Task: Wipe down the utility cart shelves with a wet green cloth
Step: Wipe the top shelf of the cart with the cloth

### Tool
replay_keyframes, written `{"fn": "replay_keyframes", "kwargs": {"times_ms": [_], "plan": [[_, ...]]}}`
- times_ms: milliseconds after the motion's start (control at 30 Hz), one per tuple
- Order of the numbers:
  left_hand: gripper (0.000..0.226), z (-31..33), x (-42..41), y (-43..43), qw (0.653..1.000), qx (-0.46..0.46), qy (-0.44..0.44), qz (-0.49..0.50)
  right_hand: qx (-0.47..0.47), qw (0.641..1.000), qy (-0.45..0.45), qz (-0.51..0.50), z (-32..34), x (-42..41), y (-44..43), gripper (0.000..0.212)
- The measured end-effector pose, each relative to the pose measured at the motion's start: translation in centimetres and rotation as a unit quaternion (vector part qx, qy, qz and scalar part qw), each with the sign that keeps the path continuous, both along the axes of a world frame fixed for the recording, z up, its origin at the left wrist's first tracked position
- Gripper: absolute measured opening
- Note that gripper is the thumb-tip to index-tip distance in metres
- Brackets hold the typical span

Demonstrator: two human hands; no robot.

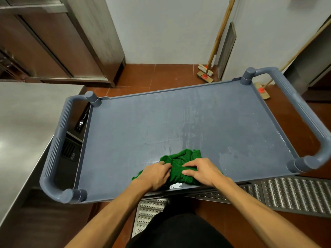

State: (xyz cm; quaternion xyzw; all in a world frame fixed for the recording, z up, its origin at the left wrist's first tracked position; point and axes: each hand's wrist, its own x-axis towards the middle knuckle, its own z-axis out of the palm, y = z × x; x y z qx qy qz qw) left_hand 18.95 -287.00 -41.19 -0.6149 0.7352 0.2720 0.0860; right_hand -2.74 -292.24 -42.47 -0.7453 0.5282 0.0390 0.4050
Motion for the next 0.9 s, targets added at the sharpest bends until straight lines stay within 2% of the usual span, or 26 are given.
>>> {"fn": "replay_keyframes", "kwargs": {"times_ms": [133, 233, 400, 500, 600, 700, 733, 767, 900], "plan": [[0.025, 1.1, 1.1, -1.3, 0.998, -0.05, -0.031, -0.024, -0.031, 0.998, -0.043, -0.043, 1.5, 0.6, -1.6, 0.034], [0.025, 3.2, 2.4, -2.7, 0.996, -0.082, -0.02, -0.02, -0.055, 0.995, -0.063, -0.046, 3.4, 1.3, -3.3, 0.025], [0.028, 6.6, 4.7, -5.8, 0.99, -0.132, 0.05, 0.007, -0.164, 0.979, -0.106, -0.065, 7.1, 2.8, -6.5, 0.019], [0.028, 8.1, 6.0, -8.0, 0.985, -0.14, 0.097, 0.018, -0.19, 0.971, -0.131, -0.059, 9.4, 4.0, -8.5, 0.016], [0.027, 9.5, 6.9, -9.7, 0.981, -0.155, 0.115, 0.025, -0.191, 0.978, -0.088, -0.016, 12.3, 4.6, -10.5, 0.031], [0.028, 10.8, 7.3, -11.2, 0.981, -0.166, 0.101, 0.017, -0.16, 0.982, 0.041, 0.087, 15.3, 4.7, -12.6, 0.066], [0.029, 11.1, 7.4, -11.6, 0.981, -0.169, 0.091, 0.01, -0.148, 0.979, 0.083, 0.117, 16.1, 4.7, -13.2, 0.071], [0.029, 11.5, 7.5, -12.0, 0.982, -0.173, 0.079, 0.002, -0.135, 0.974, 0.112, 0.141, 16.7, 4.7, -13.9, 0.069], [0.031, 12.6, 7.5, -14.1, 0.986, -0.165, 0.008, -0.021, -0.116, 0.963, 0.157, 0.184, 18.1, 4.2, -17.3, 0.032]]}}
